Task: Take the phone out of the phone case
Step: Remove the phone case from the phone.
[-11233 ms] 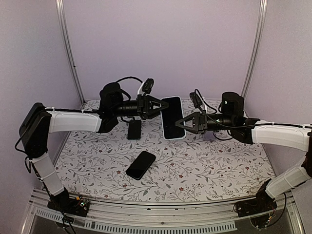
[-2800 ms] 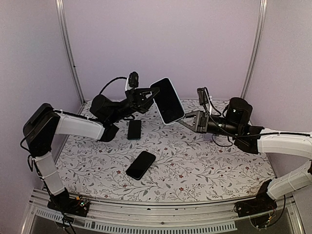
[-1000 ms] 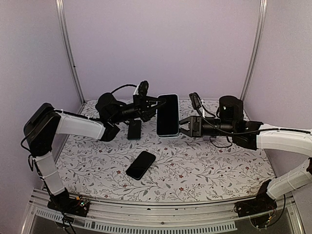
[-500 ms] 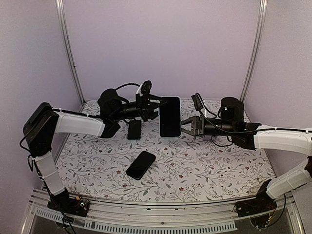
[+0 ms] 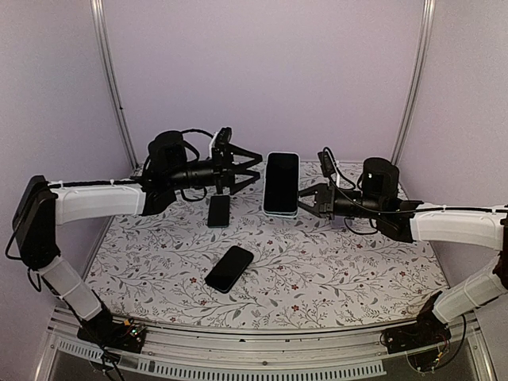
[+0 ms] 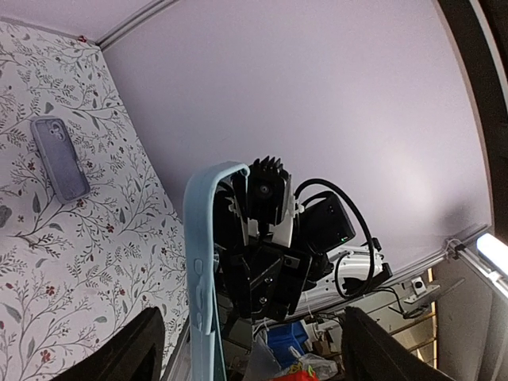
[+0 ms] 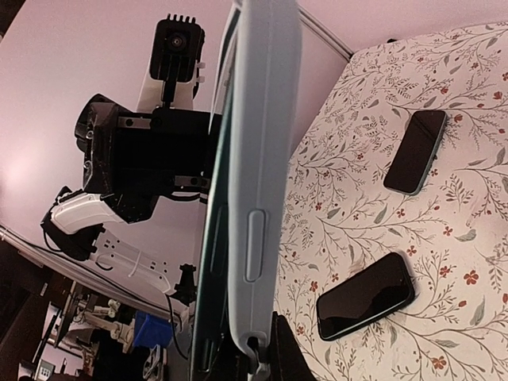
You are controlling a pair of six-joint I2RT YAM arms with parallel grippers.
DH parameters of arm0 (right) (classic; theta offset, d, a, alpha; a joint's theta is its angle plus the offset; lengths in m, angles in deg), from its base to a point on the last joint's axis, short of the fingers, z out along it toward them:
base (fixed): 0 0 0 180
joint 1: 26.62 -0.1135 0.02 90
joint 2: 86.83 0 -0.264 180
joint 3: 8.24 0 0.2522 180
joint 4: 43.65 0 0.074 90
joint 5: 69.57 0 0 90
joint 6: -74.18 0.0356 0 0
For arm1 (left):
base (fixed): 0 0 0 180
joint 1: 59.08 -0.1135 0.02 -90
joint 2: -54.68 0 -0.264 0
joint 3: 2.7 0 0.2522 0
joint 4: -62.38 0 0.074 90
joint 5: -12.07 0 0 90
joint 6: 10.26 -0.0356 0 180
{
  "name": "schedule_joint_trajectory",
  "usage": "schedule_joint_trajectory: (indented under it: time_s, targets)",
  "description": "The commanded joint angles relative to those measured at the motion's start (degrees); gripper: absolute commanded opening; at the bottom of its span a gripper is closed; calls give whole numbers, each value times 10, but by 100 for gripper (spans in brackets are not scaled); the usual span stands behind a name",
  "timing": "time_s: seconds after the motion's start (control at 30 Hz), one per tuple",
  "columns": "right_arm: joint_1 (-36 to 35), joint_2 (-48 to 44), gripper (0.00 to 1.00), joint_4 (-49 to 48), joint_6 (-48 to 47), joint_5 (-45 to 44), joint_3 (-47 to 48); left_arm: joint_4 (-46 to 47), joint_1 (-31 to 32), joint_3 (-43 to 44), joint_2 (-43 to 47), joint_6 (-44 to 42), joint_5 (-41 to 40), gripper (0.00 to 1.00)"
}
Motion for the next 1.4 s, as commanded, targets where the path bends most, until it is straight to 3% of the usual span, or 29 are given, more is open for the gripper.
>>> schedule_joint_trajectory:
  time_s: [0.0,0.17,0.33,1.03,1.37]
  targets:
    - [12,4,0,-77,5,3,1,-88,-16,-24,36,-50,-13,78]
    - [22,5,0,-100,2,-15,2,-82,-17,-55,56,-41,-10,79]
    - [24,15,0,-147,4,-30,1,44,-5,-88,52,30,21,79]
    - [15,47,0,-240,3,-115,8,239,96,-66,-35,120,-32,82]
    - [-19,51,0,-245,-15,-157,9,245,102,-50,-47,125,-51,81]
